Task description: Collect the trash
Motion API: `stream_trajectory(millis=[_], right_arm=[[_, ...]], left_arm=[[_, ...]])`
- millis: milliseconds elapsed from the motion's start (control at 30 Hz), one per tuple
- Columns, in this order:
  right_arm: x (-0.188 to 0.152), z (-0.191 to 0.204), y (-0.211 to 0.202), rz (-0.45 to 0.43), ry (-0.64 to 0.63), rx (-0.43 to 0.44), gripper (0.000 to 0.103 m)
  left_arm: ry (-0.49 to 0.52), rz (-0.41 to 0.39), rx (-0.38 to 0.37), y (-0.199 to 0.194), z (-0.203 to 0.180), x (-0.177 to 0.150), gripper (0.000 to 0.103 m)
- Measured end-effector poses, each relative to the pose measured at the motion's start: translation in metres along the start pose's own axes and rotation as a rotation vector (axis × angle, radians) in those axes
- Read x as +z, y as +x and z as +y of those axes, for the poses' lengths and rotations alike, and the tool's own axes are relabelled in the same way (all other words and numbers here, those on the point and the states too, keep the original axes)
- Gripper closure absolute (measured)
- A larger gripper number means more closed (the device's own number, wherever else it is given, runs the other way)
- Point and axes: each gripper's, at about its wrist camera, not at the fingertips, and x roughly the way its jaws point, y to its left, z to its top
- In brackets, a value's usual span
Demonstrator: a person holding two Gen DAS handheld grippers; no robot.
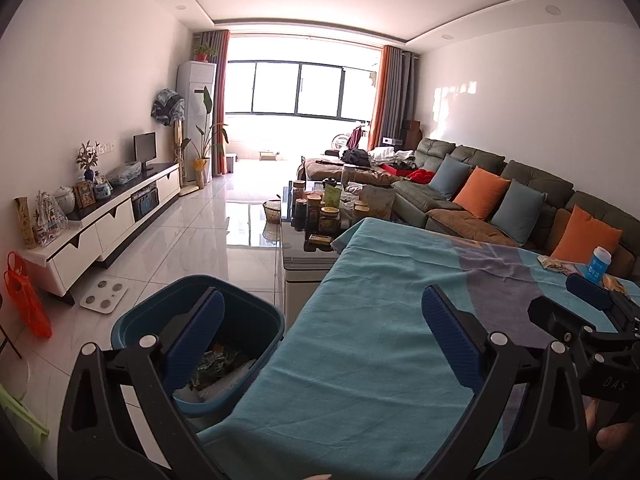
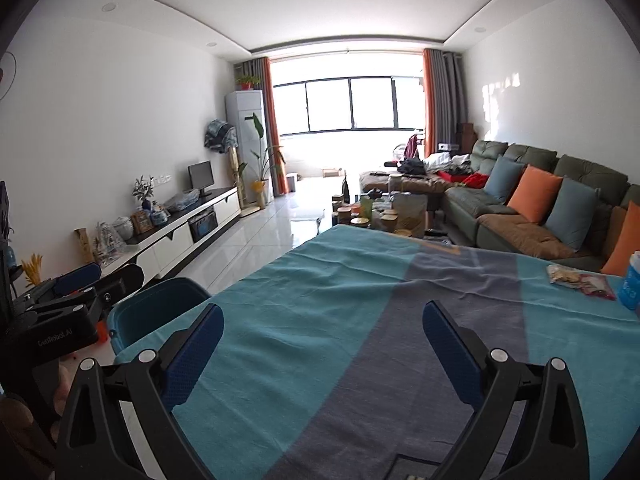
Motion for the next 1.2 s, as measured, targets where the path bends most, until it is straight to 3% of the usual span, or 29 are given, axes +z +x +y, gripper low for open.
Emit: stream_trajectory(millis=[167, 300, 600, 1200], right_arm=[[-0.01, -0.014, -0.026, -0.072, -0.009, -0.116, 0.007], [-0.014, -0.027, -0.038, -0.094, 0.009, -0.159, 0.007], [-0.019, -0.046, -0.051, -0.094, 0.049, -0.172, 0.007], [-0.018, -0.052, -0.065, -0.129, 0.064, -0.202, 0.007]], left_arm=[[0.027, -0.043, -0.004, -0.007, -0.025, 0.001, 0.006], [0.052, -0.058, -0.016, -0.011, -0.038, 0.003, 0.006], [0.101, -0.101, -0.008, -0.021, -0.062, -0.004, 0.006], [0.114, -0.124, -0.018, -0.029, -0.07, -0.006, 0.006]])
